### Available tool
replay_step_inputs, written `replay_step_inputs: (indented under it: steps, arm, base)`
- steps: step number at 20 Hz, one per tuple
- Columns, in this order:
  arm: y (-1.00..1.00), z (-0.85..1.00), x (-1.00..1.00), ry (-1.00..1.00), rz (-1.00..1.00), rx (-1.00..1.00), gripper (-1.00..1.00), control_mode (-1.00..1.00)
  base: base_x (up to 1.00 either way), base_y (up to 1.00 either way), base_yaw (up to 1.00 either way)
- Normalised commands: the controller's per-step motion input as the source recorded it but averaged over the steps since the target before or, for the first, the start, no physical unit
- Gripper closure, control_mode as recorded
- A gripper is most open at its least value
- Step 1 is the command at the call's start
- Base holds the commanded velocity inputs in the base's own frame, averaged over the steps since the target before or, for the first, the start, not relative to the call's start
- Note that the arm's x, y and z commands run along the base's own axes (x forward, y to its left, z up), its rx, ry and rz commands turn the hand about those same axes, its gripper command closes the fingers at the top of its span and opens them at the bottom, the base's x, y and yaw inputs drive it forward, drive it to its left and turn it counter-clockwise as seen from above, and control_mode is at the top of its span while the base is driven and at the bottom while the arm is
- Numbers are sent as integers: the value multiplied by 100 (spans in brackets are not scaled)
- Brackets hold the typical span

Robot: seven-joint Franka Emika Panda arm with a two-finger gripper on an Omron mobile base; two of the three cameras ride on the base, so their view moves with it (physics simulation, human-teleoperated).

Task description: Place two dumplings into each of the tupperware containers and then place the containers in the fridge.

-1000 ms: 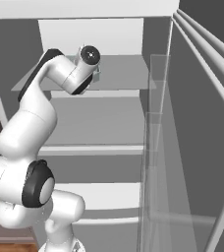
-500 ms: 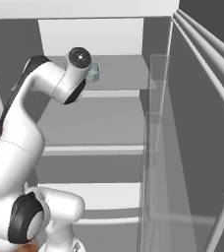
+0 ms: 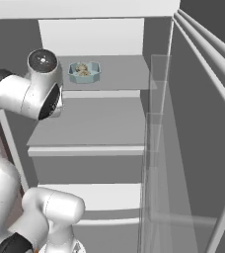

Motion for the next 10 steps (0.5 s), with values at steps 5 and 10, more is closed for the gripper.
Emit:
replay_step_inputs:
  steps: [5,10]
  arm:
    - [6,15,-100,20,9,-25,-100,-100]
    - [-4,1,-90,19,16,-27,-100,-100]
  base:
    - [0,0,0]
    - [0,0,0]
